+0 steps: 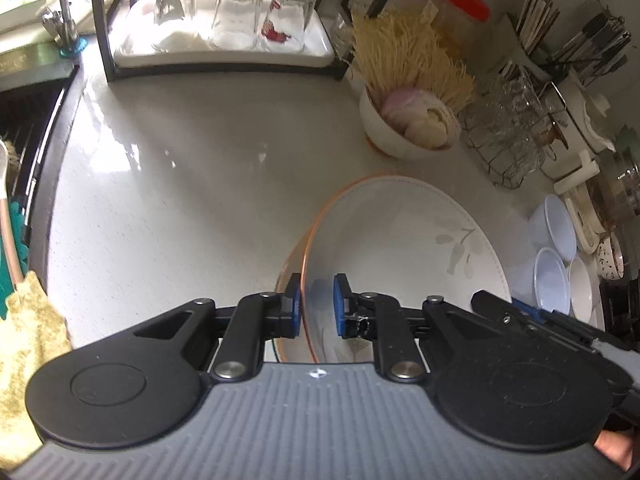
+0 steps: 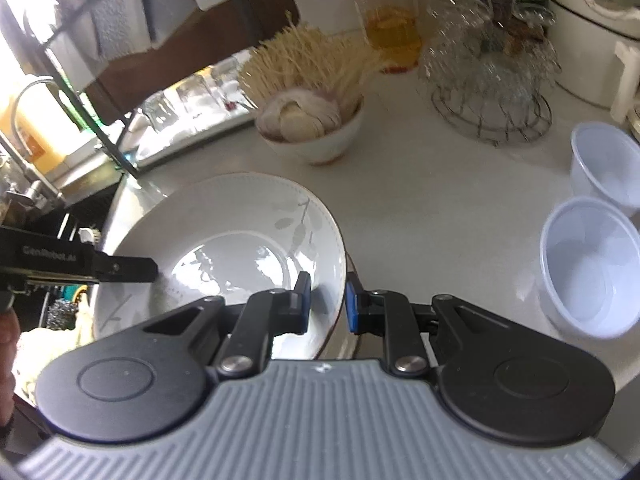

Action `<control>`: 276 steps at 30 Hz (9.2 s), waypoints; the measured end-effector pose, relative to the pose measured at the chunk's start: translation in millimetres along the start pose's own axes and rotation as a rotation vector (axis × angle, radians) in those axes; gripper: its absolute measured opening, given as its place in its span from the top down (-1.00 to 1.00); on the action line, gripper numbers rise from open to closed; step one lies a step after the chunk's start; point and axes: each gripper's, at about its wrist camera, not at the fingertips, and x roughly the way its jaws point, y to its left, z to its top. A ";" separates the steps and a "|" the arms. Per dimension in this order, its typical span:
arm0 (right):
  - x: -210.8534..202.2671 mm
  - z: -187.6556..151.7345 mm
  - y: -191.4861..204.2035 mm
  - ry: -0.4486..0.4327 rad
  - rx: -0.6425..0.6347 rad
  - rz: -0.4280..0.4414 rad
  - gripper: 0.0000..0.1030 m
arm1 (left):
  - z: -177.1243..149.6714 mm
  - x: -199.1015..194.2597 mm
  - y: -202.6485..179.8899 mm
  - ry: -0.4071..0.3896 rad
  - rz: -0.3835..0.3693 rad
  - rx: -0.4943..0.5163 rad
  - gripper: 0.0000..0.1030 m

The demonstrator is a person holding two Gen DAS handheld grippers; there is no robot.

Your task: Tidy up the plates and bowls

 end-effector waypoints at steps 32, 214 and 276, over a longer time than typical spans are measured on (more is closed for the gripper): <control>24.8 -1.6 -1.2 0.109 0.054 -0.069 0.53 | 0.0 32.2 2.3 0.117 0.005 0.025 0.59; 7.5 87.4 -345.7 0.097 0.355 0.060 0.75 | 93.3 244.2 -399.5 0.312 0.016 0.464 0.83; -68.3 25.7 -252.6 0.097 0.456 0.044 0.70 | 52.9 155.8 -328.6 0.451 -0.012 0.522 0.75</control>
